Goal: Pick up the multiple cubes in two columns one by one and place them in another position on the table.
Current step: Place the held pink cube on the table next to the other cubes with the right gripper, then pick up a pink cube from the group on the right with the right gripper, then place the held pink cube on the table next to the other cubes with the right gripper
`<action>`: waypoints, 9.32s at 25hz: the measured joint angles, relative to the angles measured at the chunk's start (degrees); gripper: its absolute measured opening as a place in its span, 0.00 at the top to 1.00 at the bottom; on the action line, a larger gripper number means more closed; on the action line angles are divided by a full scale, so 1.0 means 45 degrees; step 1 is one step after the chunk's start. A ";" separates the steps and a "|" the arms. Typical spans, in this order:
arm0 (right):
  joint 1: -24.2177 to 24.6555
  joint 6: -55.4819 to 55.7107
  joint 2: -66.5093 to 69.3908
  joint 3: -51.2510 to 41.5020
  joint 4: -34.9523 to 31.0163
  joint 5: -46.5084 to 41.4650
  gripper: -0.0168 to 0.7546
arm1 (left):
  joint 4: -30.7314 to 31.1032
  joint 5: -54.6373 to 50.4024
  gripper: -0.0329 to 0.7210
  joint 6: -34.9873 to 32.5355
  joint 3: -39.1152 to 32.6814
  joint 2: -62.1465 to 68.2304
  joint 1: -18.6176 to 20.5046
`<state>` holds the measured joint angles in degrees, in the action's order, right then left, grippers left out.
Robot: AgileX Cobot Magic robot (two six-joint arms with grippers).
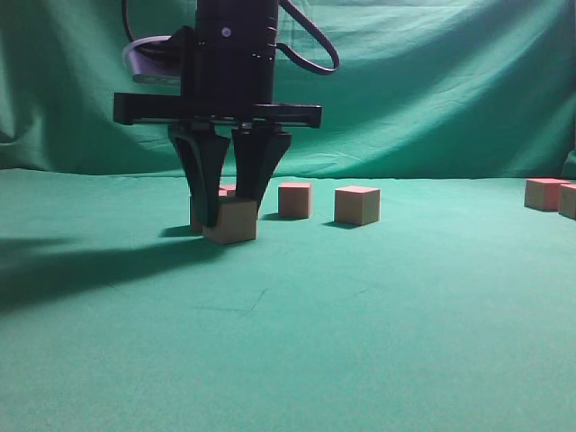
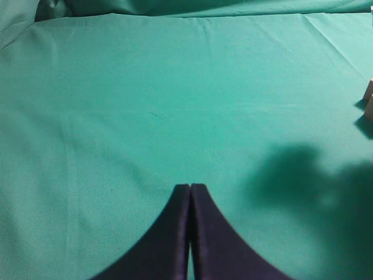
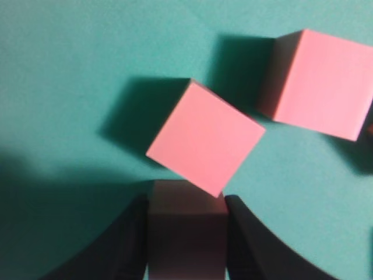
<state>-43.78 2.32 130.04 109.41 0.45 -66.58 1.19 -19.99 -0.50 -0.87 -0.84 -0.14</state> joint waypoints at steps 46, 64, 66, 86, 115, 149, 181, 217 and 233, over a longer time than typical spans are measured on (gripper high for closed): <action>0.0000 0.1058 -0.7253 0.1670 0.2526 -0.1206 0.28 | 0.0000 0.0000 0.96 0.0000 0.0000 0.0000 0.0000; 0.5138 0.4128 -1.4397 -0.7606 0.4622 -0.1327 0.28 | 0.0000 0.0000 0.96 0.0000 0.0000 0.0000 0.0000; 0.6523 0.3691 -1.4202 -0.8052 0.4059 -0.1327 0.28 | 0.0000 0.0000 0.96 0.0000 0.0000 0.0000 0.0000; 1.1223 0.1877 -0.7391 -0.9079 0.2109 0.2237 0.28 | 0.0000 0.0000 0.96 0.0000 0.0000 0.0000 0.0000; 1.1612 0.0950 -0.4607 -0.8933 0.1552 0.4832 0.64 | 0.0000 0.0000 0.96 0.0000 0.0000 0.0000 0.0000; -0.0305 -0.3493 -0.4790 -0.4206 -0.0479 0.0181 0.64 | 0.0000 0.0000 0.96 0.0000 0.0000 0.0000 0.0000; 0.0088 -0.4205 -0.1523 -0.3082 0.0424 0.1202 0.64 | 0.0000 0.0000 0.96 0.0000 0.0000 0.0000 0.0000; 0.0088 -0.4023 -0.1523 -0.3082 0.0411 0.0920 0.25 | 0.0000 0.0000 0.96 0.0000 0.0000 0.0000 0.0000; 0.0088 -0.2547 -0.4818 -0.3061 0.0579 -0.0022 0.22 | 0.0000 0.0000 0.96 0.0000 0.0000 0.0000 0.0000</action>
<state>-43.39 -9.14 108.36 95.64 3.06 -66.68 1.19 -19.99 -0.50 -0.87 -0.84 -0.14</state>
